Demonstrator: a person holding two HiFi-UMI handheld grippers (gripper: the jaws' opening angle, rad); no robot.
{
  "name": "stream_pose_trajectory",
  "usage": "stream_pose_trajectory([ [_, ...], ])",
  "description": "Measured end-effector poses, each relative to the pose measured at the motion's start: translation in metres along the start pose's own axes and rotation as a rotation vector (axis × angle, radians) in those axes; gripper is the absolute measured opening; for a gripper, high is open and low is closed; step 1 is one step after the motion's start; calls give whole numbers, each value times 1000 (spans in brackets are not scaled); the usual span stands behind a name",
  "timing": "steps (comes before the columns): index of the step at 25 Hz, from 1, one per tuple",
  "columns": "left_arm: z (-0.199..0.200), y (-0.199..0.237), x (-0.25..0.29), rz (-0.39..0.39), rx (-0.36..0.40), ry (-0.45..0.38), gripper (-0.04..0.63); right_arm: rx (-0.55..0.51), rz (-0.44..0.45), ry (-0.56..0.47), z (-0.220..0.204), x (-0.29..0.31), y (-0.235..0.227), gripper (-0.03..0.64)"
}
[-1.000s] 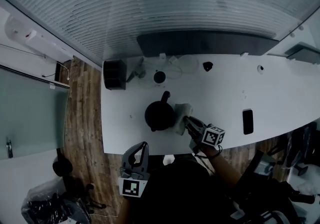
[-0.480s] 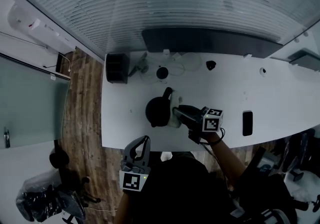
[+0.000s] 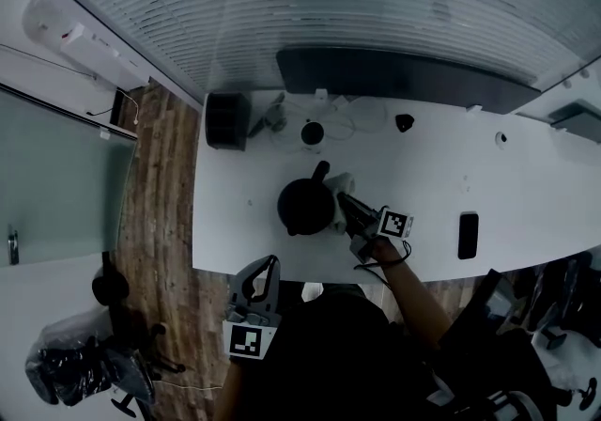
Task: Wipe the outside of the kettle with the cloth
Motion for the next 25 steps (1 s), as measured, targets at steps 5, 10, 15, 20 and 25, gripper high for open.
stream_pose_trajectory([
  [5, 0, 0, 0, 9, -3, 1, 6, -11, -174, 15, -18, -6, -44, 31],
  [10, 4, 0, 1, 14, -8, -6, 6, -148, -105, 70, -3, -18, -6, 31],
  [15, 3, 2, 2, 18, -8, -11, 6, -273, 200, 62, 33, -25, 102, 31],
  [20, 2, -2, 2, 14, -1, -5, 6, -281, 311, 145, 39, 3, 131, 31],
  [25, 1, 2, -4, 40, -6, -1, 6, -279, 208, 295, 20, 27, 102, 31],
])
Point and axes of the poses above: the fingertips, and each gripper's own axes: x forward along the fingers, y to its left, z out of its top, the point moved 1 cm from there along -x, backward along the fingers, and after that the axes turned 1 degree about -x, right-handed, at the moved point
